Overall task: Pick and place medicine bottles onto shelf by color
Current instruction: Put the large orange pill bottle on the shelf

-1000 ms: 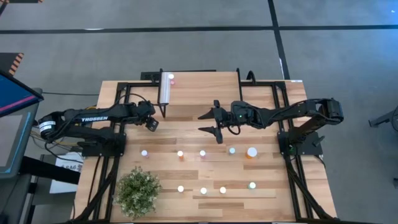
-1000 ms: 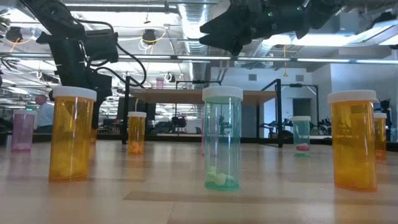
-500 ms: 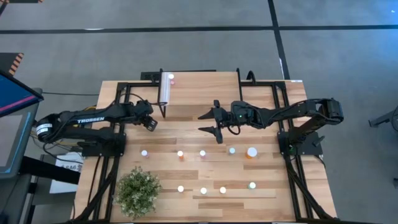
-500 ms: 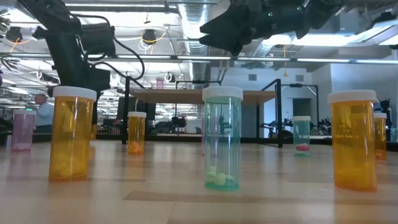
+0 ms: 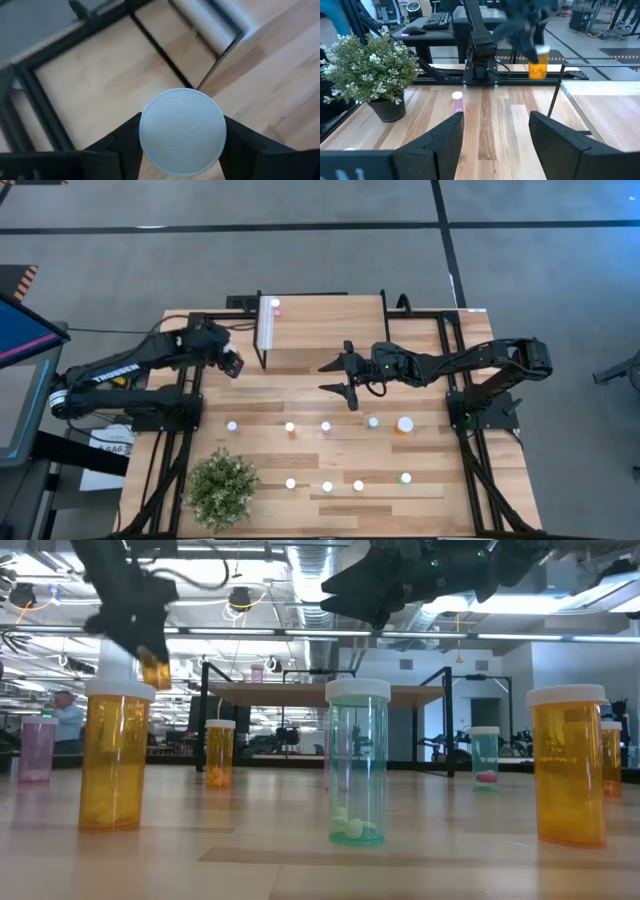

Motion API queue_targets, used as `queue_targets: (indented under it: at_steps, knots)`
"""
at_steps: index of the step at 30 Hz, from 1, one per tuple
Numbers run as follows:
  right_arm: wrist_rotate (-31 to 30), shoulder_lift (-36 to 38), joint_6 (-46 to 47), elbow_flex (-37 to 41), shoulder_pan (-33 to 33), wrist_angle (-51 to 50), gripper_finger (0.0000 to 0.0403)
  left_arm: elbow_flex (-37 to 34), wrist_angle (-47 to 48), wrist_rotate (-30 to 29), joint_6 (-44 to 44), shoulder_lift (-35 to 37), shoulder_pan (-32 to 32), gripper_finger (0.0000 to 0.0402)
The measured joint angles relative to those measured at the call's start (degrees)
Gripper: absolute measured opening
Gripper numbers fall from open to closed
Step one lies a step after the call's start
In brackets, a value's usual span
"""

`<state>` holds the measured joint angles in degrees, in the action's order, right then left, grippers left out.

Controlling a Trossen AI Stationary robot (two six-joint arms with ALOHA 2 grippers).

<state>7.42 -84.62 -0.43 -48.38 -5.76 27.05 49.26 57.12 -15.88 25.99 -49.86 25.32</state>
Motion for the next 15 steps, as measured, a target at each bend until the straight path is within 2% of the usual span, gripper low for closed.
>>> queue_targets:
  at_steps: [8,15]
  knots:
    - [-0.3,0.0,0.0,0.0,-0.5,0.0,0.0249,14.1,3.9,-0.7,-4.0,-3.6,-0.7,0.0186]
    - [-0.3,0.0,0.3,0.0,-0.5,0.0,0.0249,23.4,3.8,0.1,-8.6,-14.8,-2.1,0.0186]
